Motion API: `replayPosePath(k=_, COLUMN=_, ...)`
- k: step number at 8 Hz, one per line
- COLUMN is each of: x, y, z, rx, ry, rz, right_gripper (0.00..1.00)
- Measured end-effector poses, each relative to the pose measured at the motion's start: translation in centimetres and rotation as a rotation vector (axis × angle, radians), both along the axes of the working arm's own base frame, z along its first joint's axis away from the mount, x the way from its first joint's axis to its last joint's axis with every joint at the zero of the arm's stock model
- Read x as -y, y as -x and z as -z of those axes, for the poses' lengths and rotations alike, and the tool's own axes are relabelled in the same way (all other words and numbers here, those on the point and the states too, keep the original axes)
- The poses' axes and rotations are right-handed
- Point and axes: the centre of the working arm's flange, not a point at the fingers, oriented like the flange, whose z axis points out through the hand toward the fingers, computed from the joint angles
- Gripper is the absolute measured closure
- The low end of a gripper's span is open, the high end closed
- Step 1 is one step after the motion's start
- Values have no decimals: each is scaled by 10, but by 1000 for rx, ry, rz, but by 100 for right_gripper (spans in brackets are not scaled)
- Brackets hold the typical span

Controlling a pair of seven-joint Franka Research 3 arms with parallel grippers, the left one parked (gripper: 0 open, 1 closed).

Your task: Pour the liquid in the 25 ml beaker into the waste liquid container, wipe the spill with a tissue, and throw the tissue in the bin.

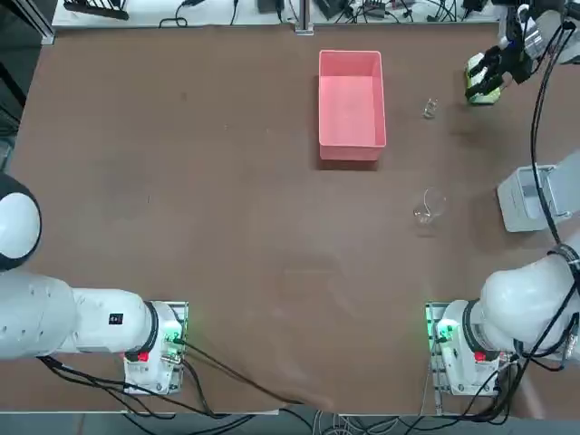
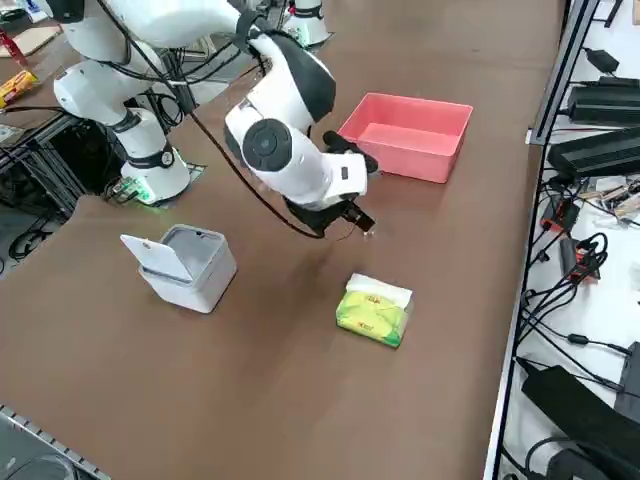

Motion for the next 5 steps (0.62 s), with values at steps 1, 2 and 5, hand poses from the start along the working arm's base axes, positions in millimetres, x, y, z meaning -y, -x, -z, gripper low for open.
replayPosePath(k=1, x=1, y=4, z=16, rx=19, ry=-48, rz=-27, right_gripper=0)
replayPosePath(k=2, x=2, y=8, z=35, rx=42, ry=-106, rz=-54, right_gripper=0)
replayPosePath(k=5, x=15, y=19, z=75, rx=109, ry=-200, rz=-116, right_gripper=0)
